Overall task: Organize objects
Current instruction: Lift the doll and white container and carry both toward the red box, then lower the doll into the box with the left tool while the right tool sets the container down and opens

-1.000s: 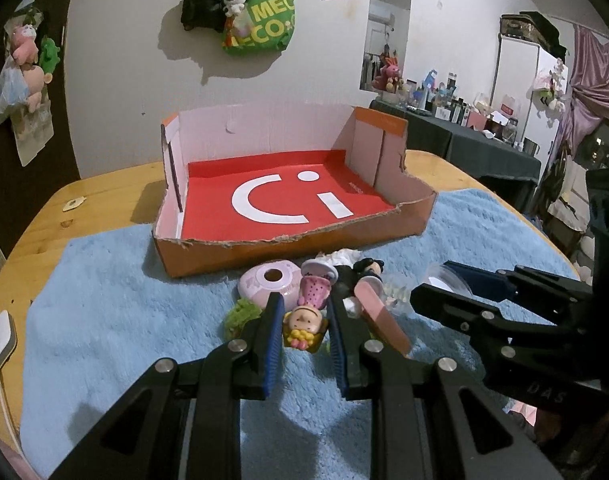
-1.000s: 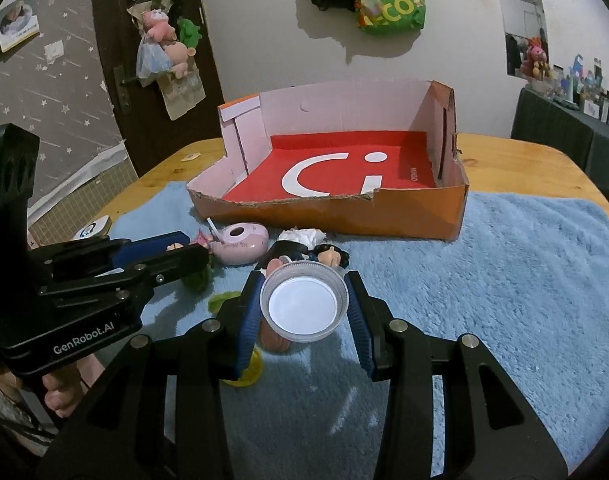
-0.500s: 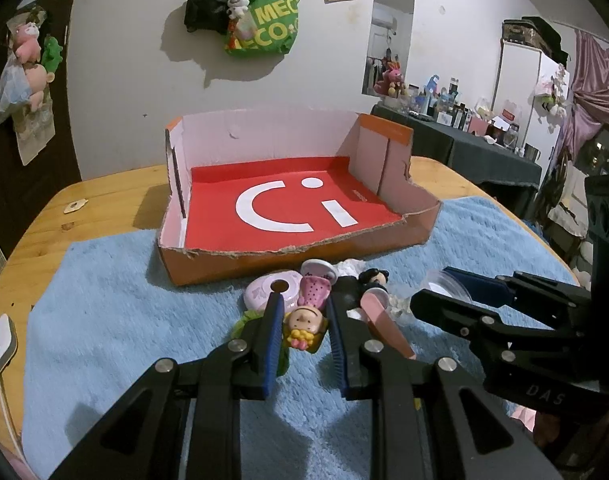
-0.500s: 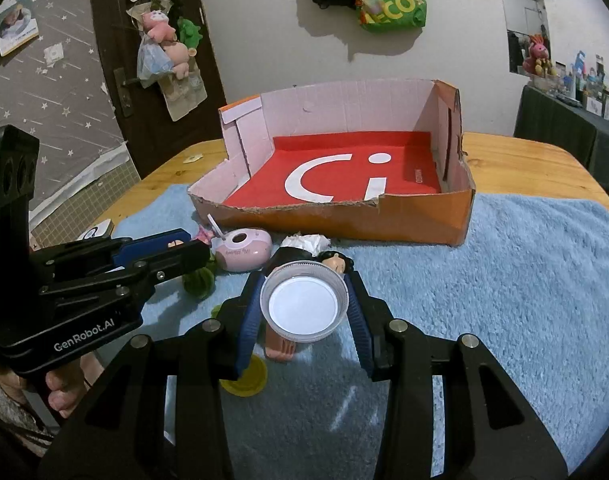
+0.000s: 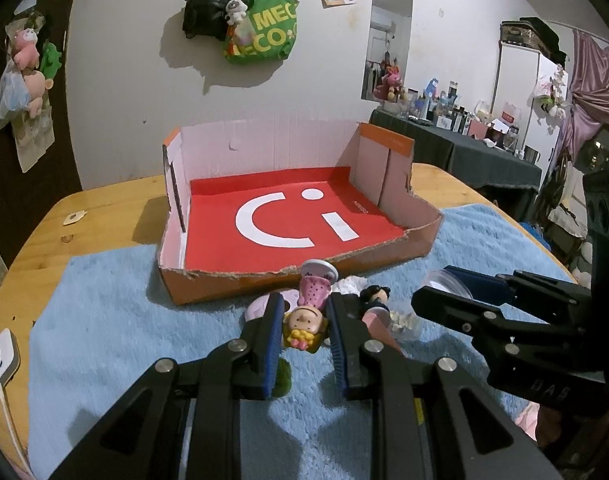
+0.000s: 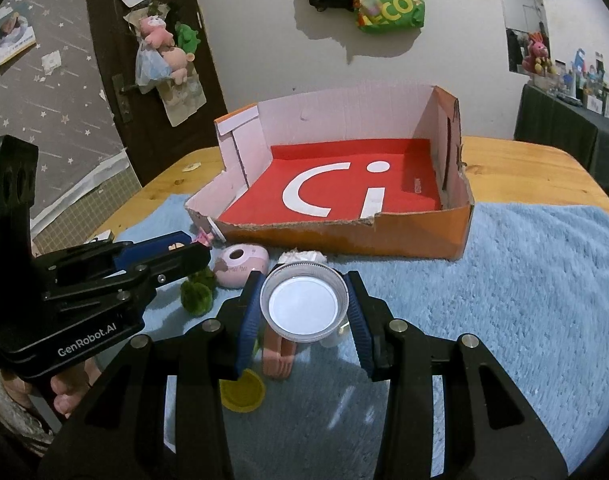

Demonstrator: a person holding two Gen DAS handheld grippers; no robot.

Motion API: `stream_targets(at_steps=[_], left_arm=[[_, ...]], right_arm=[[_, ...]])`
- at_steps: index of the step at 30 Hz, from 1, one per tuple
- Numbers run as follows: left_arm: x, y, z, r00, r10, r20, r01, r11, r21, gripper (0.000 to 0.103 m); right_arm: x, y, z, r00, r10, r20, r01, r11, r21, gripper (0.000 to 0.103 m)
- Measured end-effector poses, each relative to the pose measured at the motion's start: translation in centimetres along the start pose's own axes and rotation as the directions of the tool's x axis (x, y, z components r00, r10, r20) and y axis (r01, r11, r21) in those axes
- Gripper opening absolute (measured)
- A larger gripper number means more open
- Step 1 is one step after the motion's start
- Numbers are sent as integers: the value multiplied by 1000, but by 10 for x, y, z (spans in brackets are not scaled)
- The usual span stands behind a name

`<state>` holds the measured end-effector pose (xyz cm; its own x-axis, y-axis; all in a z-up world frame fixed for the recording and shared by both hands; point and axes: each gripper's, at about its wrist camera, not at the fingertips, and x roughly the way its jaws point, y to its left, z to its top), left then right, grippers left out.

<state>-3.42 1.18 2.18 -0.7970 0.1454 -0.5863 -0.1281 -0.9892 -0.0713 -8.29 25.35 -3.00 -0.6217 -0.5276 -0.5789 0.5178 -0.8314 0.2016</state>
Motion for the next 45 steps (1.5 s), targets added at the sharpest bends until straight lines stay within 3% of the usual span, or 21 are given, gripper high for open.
stream_targets(at_steps=[15, 45], left_arm=[[4, -2, 17, 1000, -6, 20, 5, 1000, 13, 23], [35, 3, 57, 1000, -14, -23, 14, 1000, 22, 23]], right_arm=[[3, -6, 14, 1000, -9, 9, 9, 1000, 1, 39], [27, -29, 48, 1000, -13, -22, 13, 1000, 13, 39]])
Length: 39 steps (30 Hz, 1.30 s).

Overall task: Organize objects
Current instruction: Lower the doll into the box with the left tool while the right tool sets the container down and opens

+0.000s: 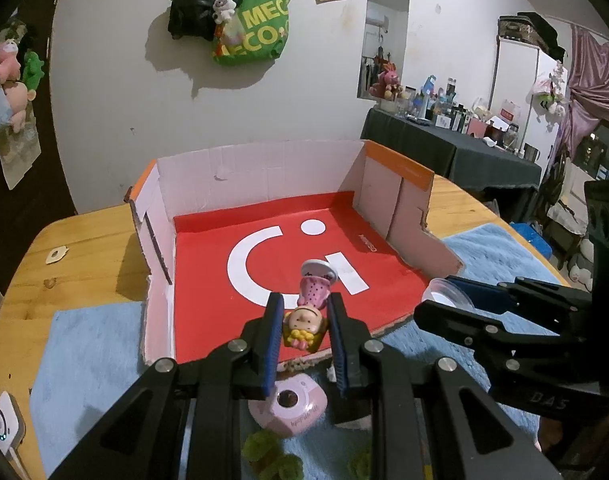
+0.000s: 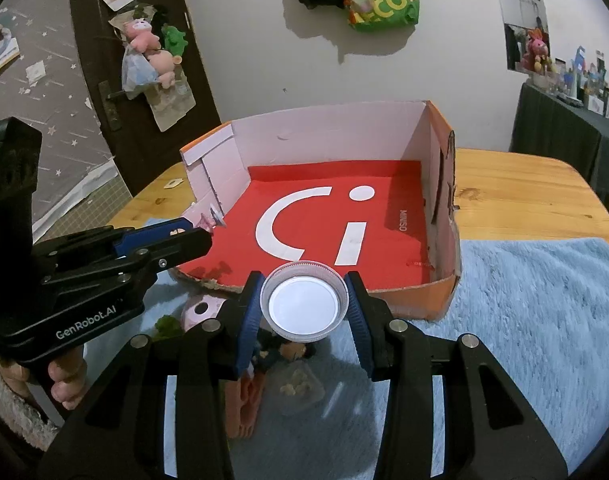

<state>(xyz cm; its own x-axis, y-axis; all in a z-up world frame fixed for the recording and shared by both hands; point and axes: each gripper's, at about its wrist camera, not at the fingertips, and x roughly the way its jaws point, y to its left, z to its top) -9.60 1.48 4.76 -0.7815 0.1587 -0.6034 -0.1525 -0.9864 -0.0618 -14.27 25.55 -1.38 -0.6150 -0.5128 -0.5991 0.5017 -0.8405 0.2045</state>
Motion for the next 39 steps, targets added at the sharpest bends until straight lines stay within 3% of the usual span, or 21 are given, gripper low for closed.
stream_targets(at_steps=[10, 22, 39], left_arm=[[22, 0, 13, 999, 2, -37, -1, 1000, 16, 23], [53, 15, 20, 994, 49, -97, -50, 999, -3, 23], [86, 30, 11, 981, 94, -172, -99, 995, -20, 23]], right_arm=[[14, -11, 14, 1000, -5, -29, 5, 1000, 13, 39], [45, -19, 34, 996, -19, -91, 17, 1000, -26, 39], [89, -24, 39, 973, -57, -222, 41, 996, -75, 39]])
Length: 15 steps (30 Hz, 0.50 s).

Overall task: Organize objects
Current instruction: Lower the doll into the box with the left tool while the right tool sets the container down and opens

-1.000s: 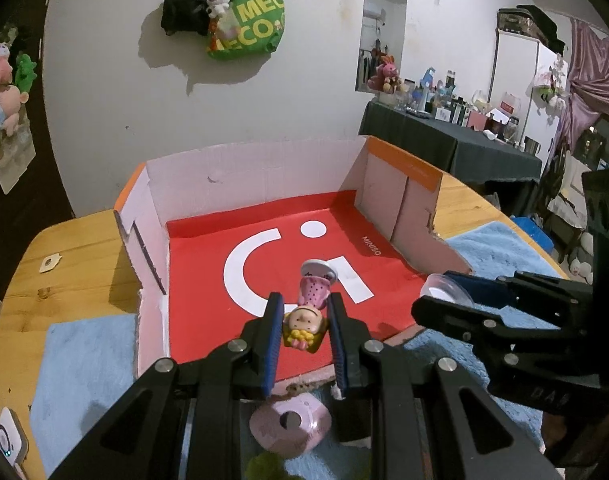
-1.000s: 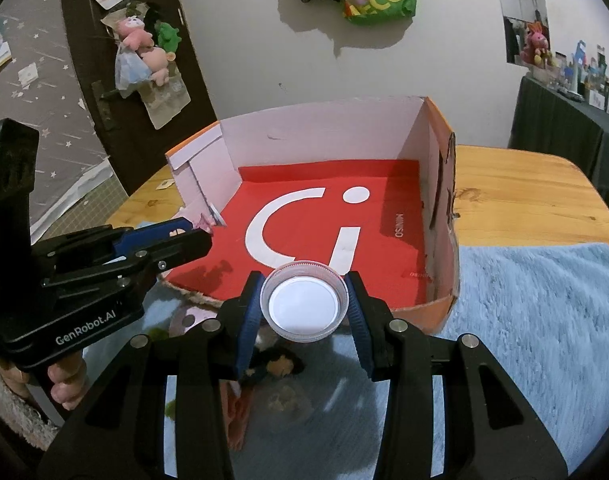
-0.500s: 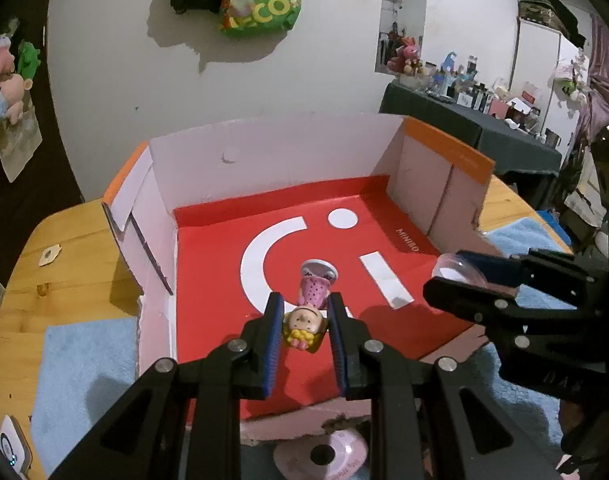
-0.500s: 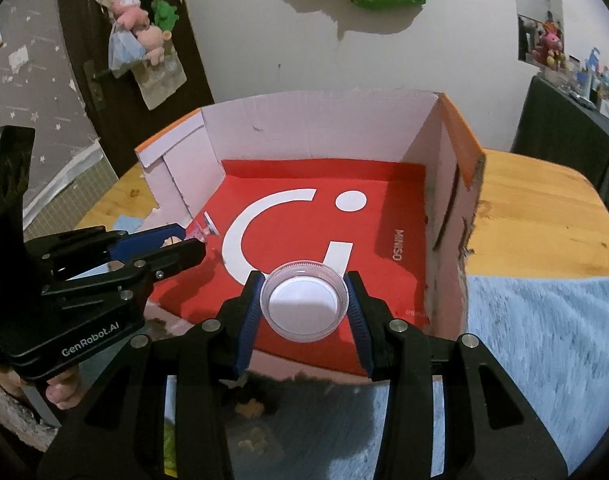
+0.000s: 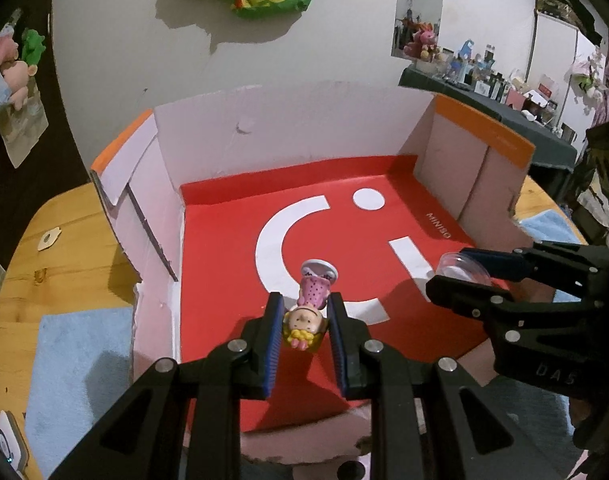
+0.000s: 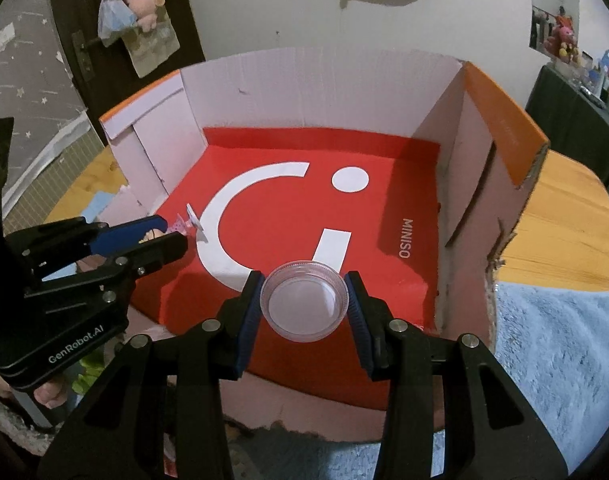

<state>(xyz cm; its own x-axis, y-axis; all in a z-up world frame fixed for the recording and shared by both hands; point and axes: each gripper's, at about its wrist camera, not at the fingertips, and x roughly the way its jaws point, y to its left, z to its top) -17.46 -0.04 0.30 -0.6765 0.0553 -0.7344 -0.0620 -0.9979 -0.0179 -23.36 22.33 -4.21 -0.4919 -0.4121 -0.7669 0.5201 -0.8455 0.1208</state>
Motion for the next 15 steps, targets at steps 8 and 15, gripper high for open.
stream_targets(at_steps=[8, 15], left_arm=[[13, 3, -3, 999, 6, -39, -6, 1000, 1, 23], [20, 3, -6, 998, 3, -60, -3, 1000, 1, 23]], right_arm=[[10, -1, 1, 999, -16, -33, 16, 1000, -12, 39], [17, 0, 0, 998, -20, -59, 18, 999, -28, 39]])
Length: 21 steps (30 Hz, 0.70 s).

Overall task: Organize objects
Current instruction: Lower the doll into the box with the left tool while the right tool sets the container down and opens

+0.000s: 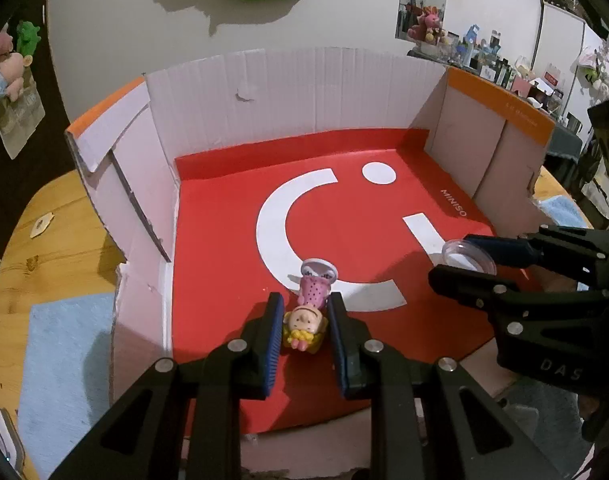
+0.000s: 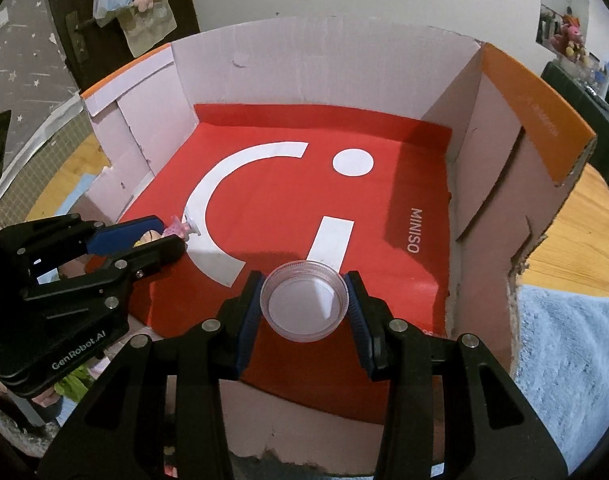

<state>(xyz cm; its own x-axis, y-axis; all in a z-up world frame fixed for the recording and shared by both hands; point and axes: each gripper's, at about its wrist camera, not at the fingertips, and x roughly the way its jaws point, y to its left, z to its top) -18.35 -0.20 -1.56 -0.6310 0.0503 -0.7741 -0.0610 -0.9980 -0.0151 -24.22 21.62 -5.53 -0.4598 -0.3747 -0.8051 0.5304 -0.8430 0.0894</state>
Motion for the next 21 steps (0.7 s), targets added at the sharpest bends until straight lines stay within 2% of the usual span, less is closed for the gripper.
stream_targets(at_steps=[16, 21], left_arm=[[0, 3, -1, 1000, -8, 1, 8, 1000, -19, 23], [-2, 2, -1, 1000, 2, 1, -2, 1000, -20, 23]], right_arm=[[-1, -6, -1, 1000, 14, 0, -14, 1000, 10, 40], [-3, -6, -1, 1000, 27, 4, -27, 1000, 10, 46]])
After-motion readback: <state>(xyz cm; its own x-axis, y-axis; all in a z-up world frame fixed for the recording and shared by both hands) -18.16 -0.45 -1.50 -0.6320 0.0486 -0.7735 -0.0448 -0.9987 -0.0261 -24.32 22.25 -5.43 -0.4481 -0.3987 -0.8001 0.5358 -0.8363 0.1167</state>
